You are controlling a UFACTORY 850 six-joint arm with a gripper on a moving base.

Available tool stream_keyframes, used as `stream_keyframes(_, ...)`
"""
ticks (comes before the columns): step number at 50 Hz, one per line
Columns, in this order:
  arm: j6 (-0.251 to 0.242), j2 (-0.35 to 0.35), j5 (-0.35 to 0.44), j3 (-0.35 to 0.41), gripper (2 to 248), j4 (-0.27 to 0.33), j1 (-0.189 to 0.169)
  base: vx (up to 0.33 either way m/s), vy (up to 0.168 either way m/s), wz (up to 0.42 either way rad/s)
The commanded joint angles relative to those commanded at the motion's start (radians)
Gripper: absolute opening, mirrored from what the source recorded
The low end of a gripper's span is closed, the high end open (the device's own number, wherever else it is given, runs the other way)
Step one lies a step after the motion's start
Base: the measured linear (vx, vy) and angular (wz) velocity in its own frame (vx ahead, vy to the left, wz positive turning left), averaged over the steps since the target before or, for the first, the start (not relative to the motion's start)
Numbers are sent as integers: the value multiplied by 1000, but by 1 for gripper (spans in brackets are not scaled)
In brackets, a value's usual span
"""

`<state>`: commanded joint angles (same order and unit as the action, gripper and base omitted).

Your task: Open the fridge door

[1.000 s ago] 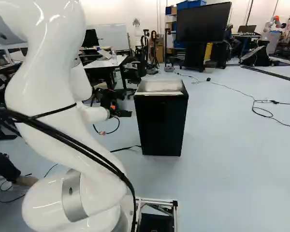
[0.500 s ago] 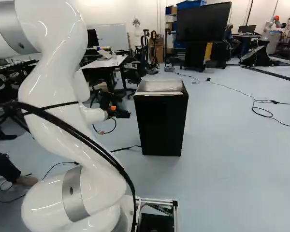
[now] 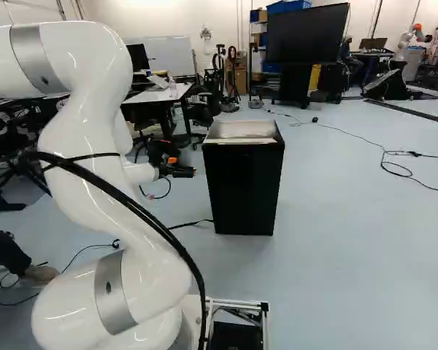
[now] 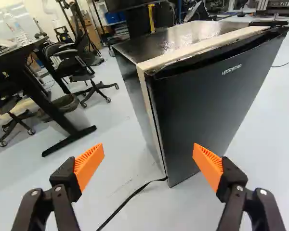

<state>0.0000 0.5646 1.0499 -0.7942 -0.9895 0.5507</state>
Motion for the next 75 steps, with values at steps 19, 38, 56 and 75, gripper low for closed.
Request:
stream_keyframes(19,0,67,51,-103,247,-104,22,0,0,0)
stream_keyframes(38,0,142,102,-224,247,-206,13,0,0,0)
stream_keyframes(56,0,212,129,-340,247,-275,-15,0,0,0)
stream_keyframes(75,0,259,130,-419,247,-279,-61,0,0,0)
